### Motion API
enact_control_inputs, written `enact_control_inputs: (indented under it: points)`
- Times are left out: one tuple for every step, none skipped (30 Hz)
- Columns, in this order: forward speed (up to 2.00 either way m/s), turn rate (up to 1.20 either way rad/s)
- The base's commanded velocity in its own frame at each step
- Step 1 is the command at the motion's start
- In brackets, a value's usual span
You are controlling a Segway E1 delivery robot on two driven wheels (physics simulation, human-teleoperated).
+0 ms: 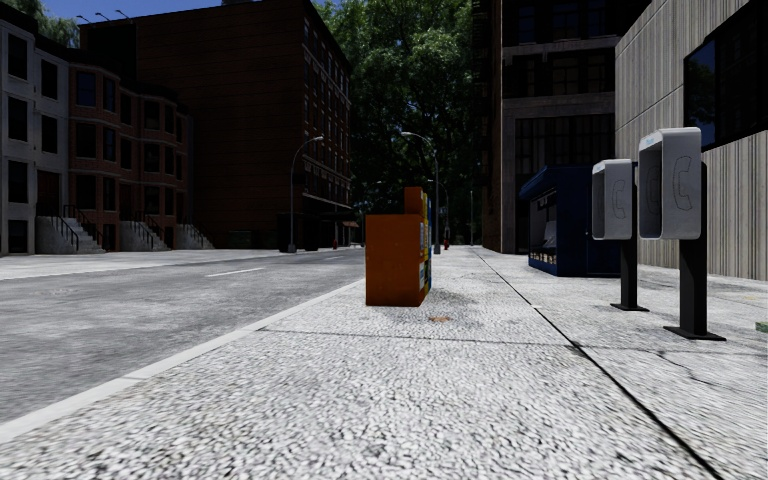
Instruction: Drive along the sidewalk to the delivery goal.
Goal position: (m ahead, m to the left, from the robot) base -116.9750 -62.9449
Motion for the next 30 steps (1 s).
enact_control_inputs:
  points:
    - [0.00,-0.14]
    - [0.00,-0.14]
    - [0.00,-0.29]
    - [0.00,-0.35]
    - [0.00,-0.38]
    - [0.00,-0.38]
    - [0.00,-0.39]
    - [0.00,-0.40]
    - [0.00,-0.40]
    - [0.00,-0.40]
    - [0.00,-0.40]
    - [0.00,-0.43]
    - [0.00,-0.47]
    - [0.00,-0.50]
    - [0.00,-0.50]
    - [0.00,-0.51]
    - [0.00,-0.51]
    - [0.00,-0.51]
    - [0.00,-0.51]
    - [0.00,-0.51]
    - [0.00,-0.51]
    - [0.00,-0.51]
    - [0.00,-0.51]
    - [0.00,-0.51]
    - [0.00,-0.51]
    - [0.00,-0.51]
    - [0.00,-0.51]
    - [0.00,-0.51]
    - [0.00,-0.51]
    - [0.00,-0.51]
